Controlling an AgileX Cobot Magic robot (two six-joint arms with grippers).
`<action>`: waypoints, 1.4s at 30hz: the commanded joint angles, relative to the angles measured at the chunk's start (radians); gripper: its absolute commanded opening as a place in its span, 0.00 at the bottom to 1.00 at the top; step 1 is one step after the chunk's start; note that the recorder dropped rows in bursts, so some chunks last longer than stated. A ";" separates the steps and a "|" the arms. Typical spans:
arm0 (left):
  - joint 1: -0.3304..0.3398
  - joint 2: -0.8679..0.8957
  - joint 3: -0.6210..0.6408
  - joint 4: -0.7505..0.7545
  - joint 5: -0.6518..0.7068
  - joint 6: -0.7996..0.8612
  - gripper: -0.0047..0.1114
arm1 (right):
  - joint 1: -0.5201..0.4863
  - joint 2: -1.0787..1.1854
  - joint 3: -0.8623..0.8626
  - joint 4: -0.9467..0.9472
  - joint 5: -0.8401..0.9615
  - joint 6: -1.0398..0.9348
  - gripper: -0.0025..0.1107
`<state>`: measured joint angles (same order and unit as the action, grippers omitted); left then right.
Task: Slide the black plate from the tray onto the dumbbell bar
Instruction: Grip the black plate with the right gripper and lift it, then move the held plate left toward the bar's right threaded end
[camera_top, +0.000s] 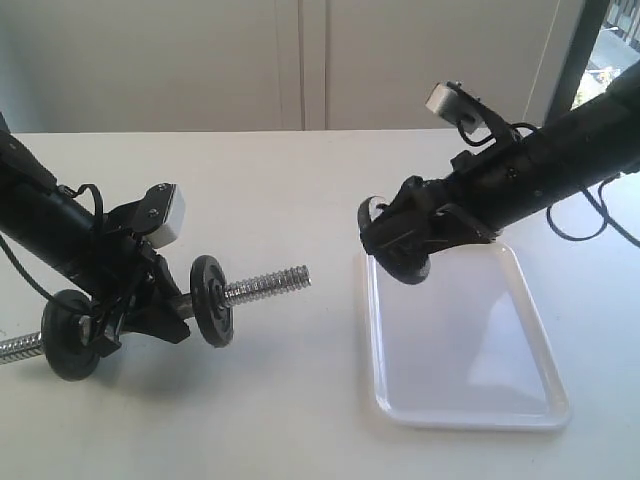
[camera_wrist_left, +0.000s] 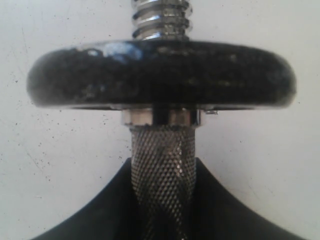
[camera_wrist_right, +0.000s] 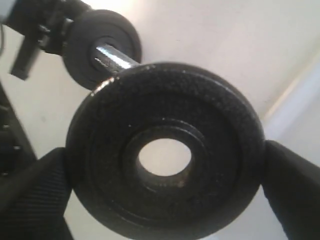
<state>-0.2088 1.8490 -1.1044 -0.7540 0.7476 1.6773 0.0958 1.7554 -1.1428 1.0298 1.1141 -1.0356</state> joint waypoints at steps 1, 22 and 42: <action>-0.002 -0.047 -0.015 -0.106 0.095 -0.006 0.04 | -0.047 0.071 -0.013 0.285 0.107 -0.168 0.02; -0.002 -0.047 -0.015 -0.106 0.145 -0.006 0.04 | -0.041 0.204 -0.011 0.443 0.107 -0.135 0.02; -0.002 -0.047 -0.015 -0.106 0.145 -0.006 0.04 | 0.025 0.204 -0.003 0.456 0.107 -0.138 0.02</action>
<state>-0.2088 1.8474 -1.1044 -0.7540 0.7920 1.6773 0.1220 1.9716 -1.1444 1.4223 1.1729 -1.1693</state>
